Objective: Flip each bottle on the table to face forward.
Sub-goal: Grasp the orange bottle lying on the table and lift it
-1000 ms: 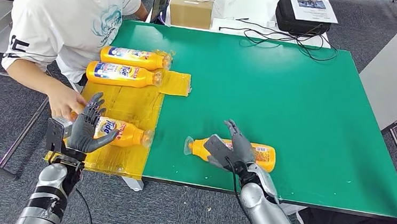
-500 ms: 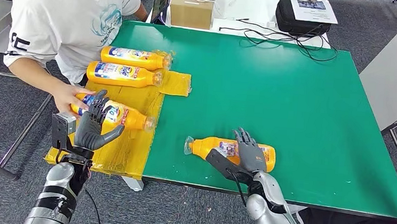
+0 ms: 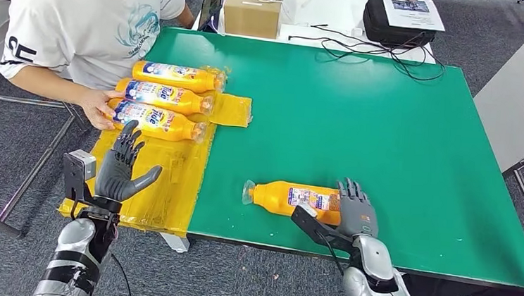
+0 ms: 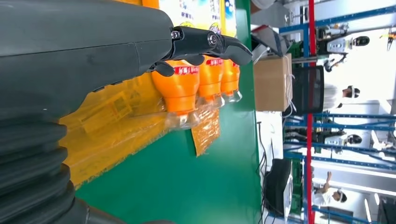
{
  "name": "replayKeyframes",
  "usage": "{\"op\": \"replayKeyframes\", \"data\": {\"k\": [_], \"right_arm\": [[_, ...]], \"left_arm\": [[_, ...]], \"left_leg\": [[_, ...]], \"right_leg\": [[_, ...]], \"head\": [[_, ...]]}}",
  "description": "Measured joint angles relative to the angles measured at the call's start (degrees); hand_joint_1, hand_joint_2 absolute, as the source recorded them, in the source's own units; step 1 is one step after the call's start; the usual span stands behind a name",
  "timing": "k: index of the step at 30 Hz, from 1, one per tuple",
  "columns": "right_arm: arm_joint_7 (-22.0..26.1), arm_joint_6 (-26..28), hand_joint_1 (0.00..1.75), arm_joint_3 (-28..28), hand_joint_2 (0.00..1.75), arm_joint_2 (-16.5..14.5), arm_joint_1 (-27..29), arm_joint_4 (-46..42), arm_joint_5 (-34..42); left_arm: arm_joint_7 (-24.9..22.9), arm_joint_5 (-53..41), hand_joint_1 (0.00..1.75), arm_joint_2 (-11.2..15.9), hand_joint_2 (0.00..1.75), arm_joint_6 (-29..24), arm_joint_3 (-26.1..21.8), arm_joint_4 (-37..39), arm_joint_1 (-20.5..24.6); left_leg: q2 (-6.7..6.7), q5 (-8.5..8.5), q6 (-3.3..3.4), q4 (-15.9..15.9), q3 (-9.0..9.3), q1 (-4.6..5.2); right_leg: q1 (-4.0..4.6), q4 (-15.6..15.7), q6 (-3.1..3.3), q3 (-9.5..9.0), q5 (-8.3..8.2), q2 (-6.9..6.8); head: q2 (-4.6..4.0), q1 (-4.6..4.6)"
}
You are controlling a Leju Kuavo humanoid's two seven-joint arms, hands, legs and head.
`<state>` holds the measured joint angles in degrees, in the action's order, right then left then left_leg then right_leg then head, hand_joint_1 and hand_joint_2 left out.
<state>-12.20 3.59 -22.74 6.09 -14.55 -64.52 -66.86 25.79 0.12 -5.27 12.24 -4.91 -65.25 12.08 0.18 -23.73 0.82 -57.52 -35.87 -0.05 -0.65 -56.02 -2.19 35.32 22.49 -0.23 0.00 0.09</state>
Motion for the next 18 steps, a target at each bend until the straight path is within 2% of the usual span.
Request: {"op": "replayKeyframes", "data": {"k": [1, 2, 5, 6, 10, 14, 18], "right_arm": [[0.53, -1.70, 0.00, -0.04, 1.75, 0.19, -1.00, 1.11, 0.44], [1.32, -3.33, 0.21, -0.12, 1.75, 0.30, -2.24, 2.57, 1.07], [3.21, -5.75, 1.51, -0.39, 1.75, 0.42, -5.41, 6.73, 2.43], [3.75, -6.14, 1.75, -0.49, 1.75, 0.45, -6.18, 7.87, 2.84], [7.77, -9.30, 1.75, -1.40, 1.75, 0.57, -10.07, 12.85, 6.64], [13.71, -13.44, 1.75, -3.57, 1.75, 0.67, -16.32, 20.56, 13.81], [15.32, -14.31, 1.75, -5.42, 1.75, 0.61, -19.57, 25.20, 15.88]], "left_arm": [[-0.04, 0.01, 0.00, 0.00, 1.75, 0.43, 0.02, -0.01, 0.02], [-0.06, 0.01, 0.00, 0.00, 1.75, 0.78, 0.07, -0.01, 0.10], [-0.08, 0.01, 0.00, 0.00, 1.75, 1.19, 0.34, 0.05, 0.54], [-0.08, 0.00, 0.00, 0.01, 1.75, 1.31, 0.42, 0.10, 0.68], [0.26, -0.05, 0.00, 0.09, 1.75, 2.04, 0.91, 0.85, 1.71], [1.05, 0.07, 0.00, 0.15, 1.75, 2.28, 1.95, 3.21, 4.19], [1.39, 0.24, 0.00, 0.22, 1.75, 2.33, 2.73, 4.75, 5.40]], "left_leg": [[-0.05, 0.00, 0.00, 0.00, 0.04, 0.00], [-0.13, -0.01, 0.00, 0.00, 0.11, 0.00], [-0.28, -0.07, -0.01, 0.00, 0.41, 0.00], [-0.28, -0.08, 0.00, 0.01, 0.50, 0.00], [-0.47, -0.17, 0.03, 0.03, 0.85, 0.00], [-0.66, -0.09, 0.07, 0.03, 0.99, 0.01], [-0.65, 0.09, 0.08, 0.01, 1.00, 0.00]], "right_leg": [[0.00, 0.00, 0.00, -0.01, -0.01, 0.02], [0.00, 0.01, 0.00, -0.04, -0.02, 0.06], [0.00, 0.06, 0.00, -0.29, -0.02, 0.17], [0.00, 0.07, 0.00, -0.37, -0.02, 0.17], [0.00, 0.12, 0.03, -0.65, -0.02, 0.34], [0.00, 0.15, 0.01, -0.75, -0.20, 0.52], [0.01, 0.14, -0.04, -0.77, -0.40, 0.54]], "head": [[0.00, -0.01], [0.00, -0.01], [0.00, 0.00], [0.00, 0.01], [0.00, 0.00], [0.00, 0.02], [0.00, 0.00]]}}
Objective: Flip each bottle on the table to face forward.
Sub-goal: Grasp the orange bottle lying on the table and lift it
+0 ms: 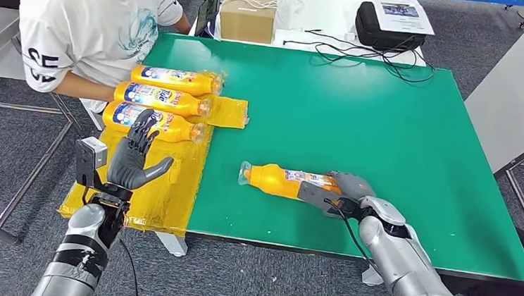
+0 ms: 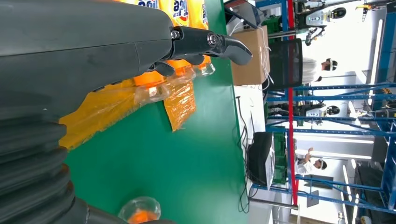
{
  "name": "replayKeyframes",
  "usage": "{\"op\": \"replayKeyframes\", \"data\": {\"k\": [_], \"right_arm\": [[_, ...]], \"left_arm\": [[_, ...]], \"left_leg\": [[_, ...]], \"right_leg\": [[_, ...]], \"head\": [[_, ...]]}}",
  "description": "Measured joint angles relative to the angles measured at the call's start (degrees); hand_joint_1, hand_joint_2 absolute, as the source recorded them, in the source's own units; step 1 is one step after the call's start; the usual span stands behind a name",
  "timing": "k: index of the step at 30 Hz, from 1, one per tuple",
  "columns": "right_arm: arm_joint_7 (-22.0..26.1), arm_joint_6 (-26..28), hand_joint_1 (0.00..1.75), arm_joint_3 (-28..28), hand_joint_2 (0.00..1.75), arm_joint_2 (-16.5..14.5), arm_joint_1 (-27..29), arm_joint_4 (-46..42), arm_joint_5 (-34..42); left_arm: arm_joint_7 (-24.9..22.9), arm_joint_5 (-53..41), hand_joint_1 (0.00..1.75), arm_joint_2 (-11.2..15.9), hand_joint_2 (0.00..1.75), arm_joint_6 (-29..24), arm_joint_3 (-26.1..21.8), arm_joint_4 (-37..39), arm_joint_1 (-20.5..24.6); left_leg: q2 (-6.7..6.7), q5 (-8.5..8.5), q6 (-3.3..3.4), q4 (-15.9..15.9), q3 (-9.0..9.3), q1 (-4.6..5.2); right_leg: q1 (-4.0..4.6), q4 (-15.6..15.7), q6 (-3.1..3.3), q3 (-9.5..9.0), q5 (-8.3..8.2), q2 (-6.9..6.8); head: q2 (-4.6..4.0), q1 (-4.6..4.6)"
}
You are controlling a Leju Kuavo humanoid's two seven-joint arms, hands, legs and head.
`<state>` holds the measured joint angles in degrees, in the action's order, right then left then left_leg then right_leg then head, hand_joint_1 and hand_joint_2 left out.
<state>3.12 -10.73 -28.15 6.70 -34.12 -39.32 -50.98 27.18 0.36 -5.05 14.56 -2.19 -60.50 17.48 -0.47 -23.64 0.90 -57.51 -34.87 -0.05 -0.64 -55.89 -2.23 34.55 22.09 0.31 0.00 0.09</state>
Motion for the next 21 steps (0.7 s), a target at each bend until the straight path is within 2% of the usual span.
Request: {"op": "replayKeyframes", "data": {"k": [10, 14, 17, 21], "right_arm": [[2.07, -2.44, 1.75, -2.81, 1.75, -0.01, -4.07, 5.09, 4.82], [3.35, -2.74, 1.75, -4.10, 1.75, 0.47, -4.99, 6.01, 9.84], [3.75, 2.06, 1.75, -3.61, 1.75, -0.21, -3.81, 5.45, 15.52], [3.22, 11.44, 1.75, -1.25, 1.75, -3.41, 0.42, 1.67, 20.71]], "left_arm": [[0.10, 0.88, 0.00, 0.24, 1.75, 1.10, 1.06, 2.50, 1.97], [0.12, 1.20, 0.00, 0.40, 1.75, 1.20, 2.05, 3.92, 3.46], [0.04, 1.37, 0.00, 0.44, 1.75, -0.16, 2.55, 4.31, 3.99], [-0.58, -0.24, 0.00, 0.38, 1.75, -4.58, 3.29, 4.32, 4.06]], "left_leg": [[0.00, -0.02, -0.02, 0.00, -0.04, -0.03], [0.02, -0.04, -0.01, 0.00, -0.10, -0.02], [0.02, -0.04, -0.01, 0.00, -0.15, -0.02], [0.02, -0.01, -0.03, 0.00, -0.38, -0.04]], "right_leg": [[0.02, -0.01, -0.03, 0.02, 0.04, 0.00], [0.01, 0.01, -0.03, 0.04, 0.05, -0.01], [0.01, 0.01, -0.04, 0.05, 0.04, -0.01], [0.03, -0.03, -0.03, 0.32, 0.04, -0.01]], "head": [[0.00, 0.01], [0.00, 0.01], [0.00, 0.01], [0.00, -0.01]]}}
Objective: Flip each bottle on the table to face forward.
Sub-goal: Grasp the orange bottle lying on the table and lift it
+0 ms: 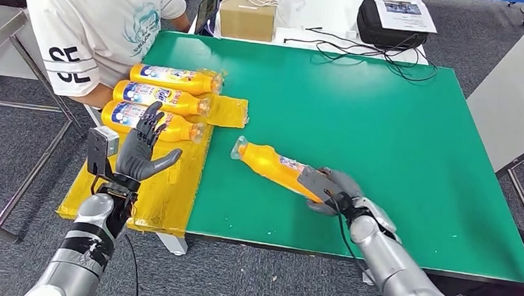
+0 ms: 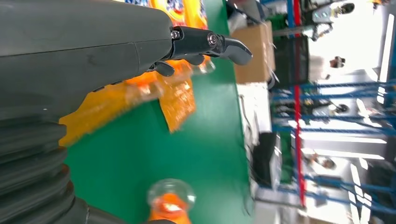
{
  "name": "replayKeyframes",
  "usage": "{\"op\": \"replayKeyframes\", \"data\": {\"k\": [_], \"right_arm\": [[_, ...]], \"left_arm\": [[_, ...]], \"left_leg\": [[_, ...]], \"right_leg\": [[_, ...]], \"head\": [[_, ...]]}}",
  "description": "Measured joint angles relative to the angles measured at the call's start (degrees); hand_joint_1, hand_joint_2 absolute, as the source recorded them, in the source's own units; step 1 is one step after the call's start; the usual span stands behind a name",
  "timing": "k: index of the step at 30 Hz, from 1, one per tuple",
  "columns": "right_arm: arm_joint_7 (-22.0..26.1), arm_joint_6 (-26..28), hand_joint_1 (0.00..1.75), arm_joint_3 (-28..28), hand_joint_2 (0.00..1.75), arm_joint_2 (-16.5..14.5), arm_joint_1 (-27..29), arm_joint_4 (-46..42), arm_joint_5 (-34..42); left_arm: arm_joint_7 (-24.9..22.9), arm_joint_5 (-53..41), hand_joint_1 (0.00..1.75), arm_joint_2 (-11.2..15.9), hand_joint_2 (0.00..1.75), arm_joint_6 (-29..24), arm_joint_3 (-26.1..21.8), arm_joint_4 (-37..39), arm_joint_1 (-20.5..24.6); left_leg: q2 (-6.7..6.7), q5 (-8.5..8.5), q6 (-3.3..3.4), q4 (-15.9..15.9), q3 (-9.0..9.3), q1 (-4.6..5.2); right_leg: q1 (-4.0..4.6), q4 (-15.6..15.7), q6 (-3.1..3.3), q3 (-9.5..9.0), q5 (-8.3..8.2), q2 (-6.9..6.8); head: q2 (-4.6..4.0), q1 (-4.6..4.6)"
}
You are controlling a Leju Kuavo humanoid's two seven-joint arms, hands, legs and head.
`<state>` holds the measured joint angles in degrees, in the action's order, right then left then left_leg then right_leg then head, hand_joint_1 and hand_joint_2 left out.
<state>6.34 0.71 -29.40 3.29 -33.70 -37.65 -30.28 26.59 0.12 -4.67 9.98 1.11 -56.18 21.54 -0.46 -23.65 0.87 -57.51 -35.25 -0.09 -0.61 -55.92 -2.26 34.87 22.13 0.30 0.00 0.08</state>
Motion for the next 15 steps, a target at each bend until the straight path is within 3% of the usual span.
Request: {"op": "replayKeyframes", "data": {"k": [5, 10, 15], "right_arm": [[0.81, 6.64, 1.75, 2.93, 1.75, -5.12, 5.06, -7.28, 2.58], [2.79, 12.47, 1.75, 4.03, 1.75, -9.51, 7.27, -12.50, 0.38], [3.56, 13.96, 1.75, 4.10, 1.75, -11.94, 7.99, -14.77, -0.69]], "left_arm": [[-0.87, -2.99, 0.00, -0.85, 1.75, -6.31, 1.30, -0.43, 0.20], [-2.97, -0.04, 0.00, -2.58, 1.75, -5.73, 1.93, -0.53, 0.49], [-3.71, 1.31, 0.00, -3.31, 1.75, -4.65, 2.72, -0.58, 0.61]], "left_leg": [[0.06, 0.04, -0.02, 0.00, -0.37, -0.03], [0.06, 0.03, -0.02, 0.00, -0.52, 0.00], [0.09, 0.01, -0.01, 0.00, -0.58, 0.02]], "right_leg": [[0.02, -0.06, 0.01, 0.33, 0.01, -0.05], [-0.01, -0.04, 0.01, 0.46, 0.03, -0.06], [-0.03, 0.00, 0.01, 0.50, 0.04, -0.08]], "head": [[0.00, 0.00], [0.00, 0.01], [0.00, 0.01]]}}
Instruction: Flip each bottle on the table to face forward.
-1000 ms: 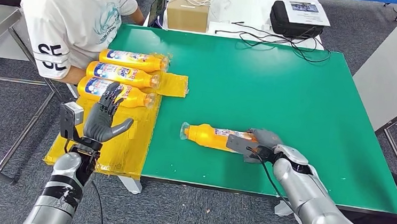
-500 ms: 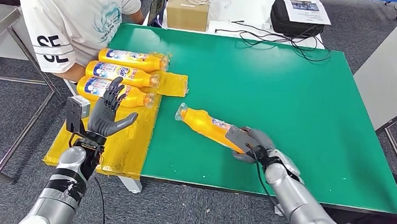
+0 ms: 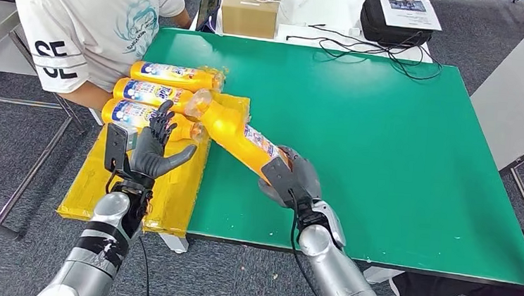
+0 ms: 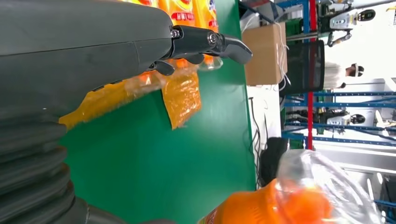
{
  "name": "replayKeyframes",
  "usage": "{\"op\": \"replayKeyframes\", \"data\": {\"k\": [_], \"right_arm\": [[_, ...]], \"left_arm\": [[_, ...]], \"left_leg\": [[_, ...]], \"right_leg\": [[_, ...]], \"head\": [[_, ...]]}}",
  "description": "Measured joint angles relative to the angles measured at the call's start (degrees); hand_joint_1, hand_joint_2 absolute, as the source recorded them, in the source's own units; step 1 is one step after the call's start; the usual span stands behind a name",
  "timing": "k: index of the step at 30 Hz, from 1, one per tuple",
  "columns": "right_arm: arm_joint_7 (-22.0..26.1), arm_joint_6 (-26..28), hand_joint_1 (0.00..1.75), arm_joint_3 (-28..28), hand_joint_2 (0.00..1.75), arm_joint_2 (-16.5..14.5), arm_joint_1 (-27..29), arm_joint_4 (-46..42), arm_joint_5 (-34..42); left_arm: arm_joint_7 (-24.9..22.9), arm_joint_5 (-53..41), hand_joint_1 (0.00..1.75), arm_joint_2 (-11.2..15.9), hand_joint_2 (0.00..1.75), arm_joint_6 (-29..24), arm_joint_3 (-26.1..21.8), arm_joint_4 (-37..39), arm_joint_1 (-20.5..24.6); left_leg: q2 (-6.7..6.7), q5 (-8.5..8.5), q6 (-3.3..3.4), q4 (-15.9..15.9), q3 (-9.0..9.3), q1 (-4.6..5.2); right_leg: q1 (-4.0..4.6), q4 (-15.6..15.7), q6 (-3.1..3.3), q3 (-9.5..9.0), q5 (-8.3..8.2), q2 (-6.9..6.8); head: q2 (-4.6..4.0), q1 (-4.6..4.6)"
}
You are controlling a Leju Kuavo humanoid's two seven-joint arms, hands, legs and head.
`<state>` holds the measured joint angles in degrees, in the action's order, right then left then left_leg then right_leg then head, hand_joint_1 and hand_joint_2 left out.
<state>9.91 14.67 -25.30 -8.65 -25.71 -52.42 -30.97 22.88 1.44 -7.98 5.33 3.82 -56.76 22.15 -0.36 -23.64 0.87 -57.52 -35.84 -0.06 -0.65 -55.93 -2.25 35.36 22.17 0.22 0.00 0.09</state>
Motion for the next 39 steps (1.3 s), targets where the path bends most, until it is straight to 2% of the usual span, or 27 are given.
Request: {"op": "replayKeyframes", "data": {"k": [6, 12, 18, 23, 35, 39], "right_arm": [[1.61, 0.60, 1.75, -0.01, 1.75, -2.10, 0.04, -0.79, -0.15], [1.59, 0.66, 1.75, -0.01, 1.75, -2.75, 0.00, -0.88, -0.41], [1.47, 0.90, 1.75, -0.04, 1.75, -3.39, -0.87, -0.29, -0.81], [1.82, 0.90, 1.75, -0.05, 1.75, -3.54, -1.27, 0.35, -0.75], [2.30, 1.57, 1.75, 0.02, 1.75, -2.90, -1.46, 1.06, -1.86], [2.14, 1.14, 1.75, 0.08, 1.75, -2.92, -3.26, 3.12, -3.31]], "left_arm": [[-1.20, 2.90, 0.00, -0.40, 1.75, 2.42, 1.29, 0.00, 0.08], [-1.55, 3.73, 0.00, -0.56, 1.75, 3.09, 1.79, -0.04, 0.08], [-3.13, 8.31, 0.00, -0.51, 1.75, 7.08, 3.51, -1.49, -0.34], [-4.53, 11.71, 0.00, -0.33, 1.75, 9.62, 5.18, -3.79, -1.32], [-5.13, 13.18, 0.00, 0.61, 1.75, 10.91, 8.08, -8.81, -3.64], [-5.77, 13.56, 0.00, 0.85, 1.75, 10.67, 8.94, -9.80, -3.58]], "left_leg": [[0.00, 0.00, 0.00, 0.00, -0.02, -0.01], [0.01, 0.00, 0.00, 0.00, -0.04, -0.01], [0.08, 0.00, 0.00, 0.00, -0.10, -0.01], [0.24, 0.00, 0.00, 0.00, -0.12, -0.01], [0.25, 0.00, 0.00, 0.00, -0.15, -0.01], [0.25, 0.01, 0.01, 0.00, -0.17, -0.01]], "right_leg": [[0.01, -0.01, 0.00, 0.03, 0.00, 0.00], [0.01, -0.01, 0.00, 0.04, 0.00, -0.01], [0.01, -0.01, 0.00, 0.06, 0.00, -0.03], [0.01, -0.01, 0.00, 0.06, 0.00, -0.09], [0.00, -0.01, 0.00, 0.10, 0.00, -0.10], [0.01, -0.01, -0.01, 0.12, 0.00, -0.10]], "head": [[0.00, -0.01], [0.00, 0.00], [0.00, 0.00], [0.00, 0.00], [0.00, 0.00], [0.00, 0.00]]}}
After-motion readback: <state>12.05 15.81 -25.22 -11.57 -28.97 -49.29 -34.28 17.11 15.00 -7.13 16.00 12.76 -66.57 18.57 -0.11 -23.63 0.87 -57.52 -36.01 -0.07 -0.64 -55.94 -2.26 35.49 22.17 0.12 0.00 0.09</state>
